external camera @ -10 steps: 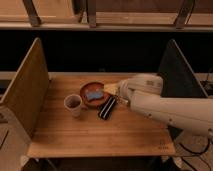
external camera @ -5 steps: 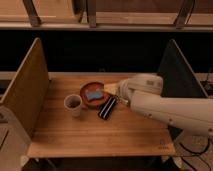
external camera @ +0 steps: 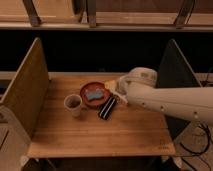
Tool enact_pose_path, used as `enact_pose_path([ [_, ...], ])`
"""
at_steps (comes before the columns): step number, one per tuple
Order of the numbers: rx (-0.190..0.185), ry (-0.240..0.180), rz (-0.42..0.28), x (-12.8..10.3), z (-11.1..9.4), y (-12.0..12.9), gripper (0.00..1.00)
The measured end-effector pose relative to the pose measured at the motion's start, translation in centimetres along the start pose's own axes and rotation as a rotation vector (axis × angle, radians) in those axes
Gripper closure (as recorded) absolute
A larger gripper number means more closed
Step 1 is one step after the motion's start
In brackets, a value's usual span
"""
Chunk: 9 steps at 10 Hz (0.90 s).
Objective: Drag the ceramic bowl in a circle
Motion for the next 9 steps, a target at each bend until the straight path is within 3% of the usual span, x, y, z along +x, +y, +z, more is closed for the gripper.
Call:
enact_pose_path([
  [4,-0.022,0.064,-0.002,-0.7,4.3,0.8,0.20],
  [9,-0.027,0.188,0.034,0.0,8.3,-0.3,0.20],
])
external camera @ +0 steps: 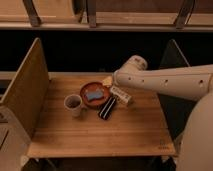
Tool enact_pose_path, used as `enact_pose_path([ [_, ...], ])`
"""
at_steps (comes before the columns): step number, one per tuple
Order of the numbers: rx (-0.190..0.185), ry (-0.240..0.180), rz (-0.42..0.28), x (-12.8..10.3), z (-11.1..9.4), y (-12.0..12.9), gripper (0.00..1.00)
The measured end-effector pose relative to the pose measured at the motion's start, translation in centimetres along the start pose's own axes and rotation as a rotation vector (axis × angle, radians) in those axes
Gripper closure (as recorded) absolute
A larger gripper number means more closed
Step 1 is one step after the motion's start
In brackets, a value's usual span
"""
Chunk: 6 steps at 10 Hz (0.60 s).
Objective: Drag the ceramic bowl in a circle
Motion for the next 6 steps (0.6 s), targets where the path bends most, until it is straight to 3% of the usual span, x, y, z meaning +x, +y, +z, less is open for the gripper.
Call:
enact_pose_path([
  [2,-0.023,0.026,0.006,-0.25,0.65,0.25,0.20],
  [6,-0.028,0.040,0.012,0.17,0.50,0.38,0.20],
])
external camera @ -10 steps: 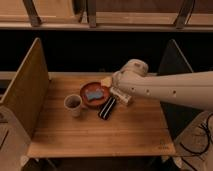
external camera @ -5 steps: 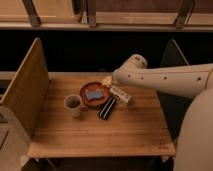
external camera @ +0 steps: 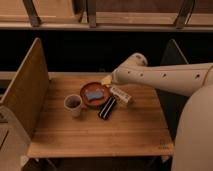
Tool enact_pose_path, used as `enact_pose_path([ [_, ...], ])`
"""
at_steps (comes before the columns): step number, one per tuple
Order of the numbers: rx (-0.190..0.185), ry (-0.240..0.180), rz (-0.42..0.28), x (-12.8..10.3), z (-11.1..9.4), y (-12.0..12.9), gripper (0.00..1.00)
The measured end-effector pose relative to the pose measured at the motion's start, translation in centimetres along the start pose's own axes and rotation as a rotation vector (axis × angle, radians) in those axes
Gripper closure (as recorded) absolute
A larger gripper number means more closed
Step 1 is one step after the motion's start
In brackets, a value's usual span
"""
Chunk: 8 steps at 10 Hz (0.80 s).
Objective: Drag the ceramic bowl in a circle
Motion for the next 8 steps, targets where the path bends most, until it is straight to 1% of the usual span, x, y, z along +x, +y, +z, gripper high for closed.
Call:
enact_pose_path([
  [2,-0.001,0.054,-0.001,1.3,1.3,0.2,0.20],
  [3,-0.008,0.088,0.006,1.8,2.5,0.5,0.20],
  [4,-0.011,0.106,0.022,1.9,3.3,0.3,0.20],
  [6,-0.029,0.132,0.085,1.8,5.0,-0.1,0.20],
  [7,-0.040,0.153,0.117,1.8,6.2,0.0,0.20],
  [8,-0.049,0.168,0.137,1.9,7.0,0.1,0.20],
])
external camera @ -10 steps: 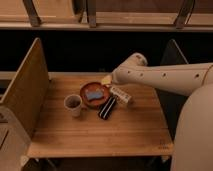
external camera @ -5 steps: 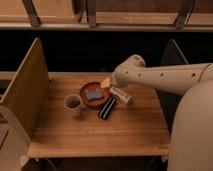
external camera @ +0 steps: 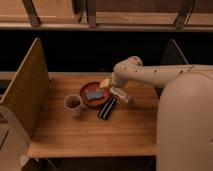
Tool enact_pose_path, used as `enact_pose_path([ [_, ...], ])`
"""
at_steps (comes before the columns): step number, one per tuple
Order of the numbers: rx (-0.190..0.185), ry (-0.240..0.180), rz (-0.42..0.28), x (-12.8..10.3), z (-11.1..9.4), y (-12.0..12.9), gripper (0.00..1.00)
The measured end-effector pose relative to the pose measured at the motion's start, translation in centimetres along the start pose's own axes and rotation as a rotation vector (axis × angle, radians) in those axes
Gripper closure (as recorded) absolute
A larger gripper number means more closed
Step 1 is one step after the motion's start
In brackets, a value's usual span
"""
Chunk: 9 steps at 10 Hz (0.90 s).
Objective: Drag the ceramic bowl in a circle
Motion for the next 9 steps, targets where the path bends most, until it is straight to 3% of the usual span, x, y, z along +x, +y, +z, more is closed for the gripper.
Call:
enact_pose_path([
  [2,-0.026,0.034,0.045,-0.2,1.5,-0.1,0.20],
  [5,-0.042,0.092,0.054,0.0,3.2,0.4,0.20],
  [8,-0.033,0.184,0.034,1.7,5.1,1.1,0.20],
  [9,-0.032,0.189,0.033,1.8,5.2,1.1,0.20],
])
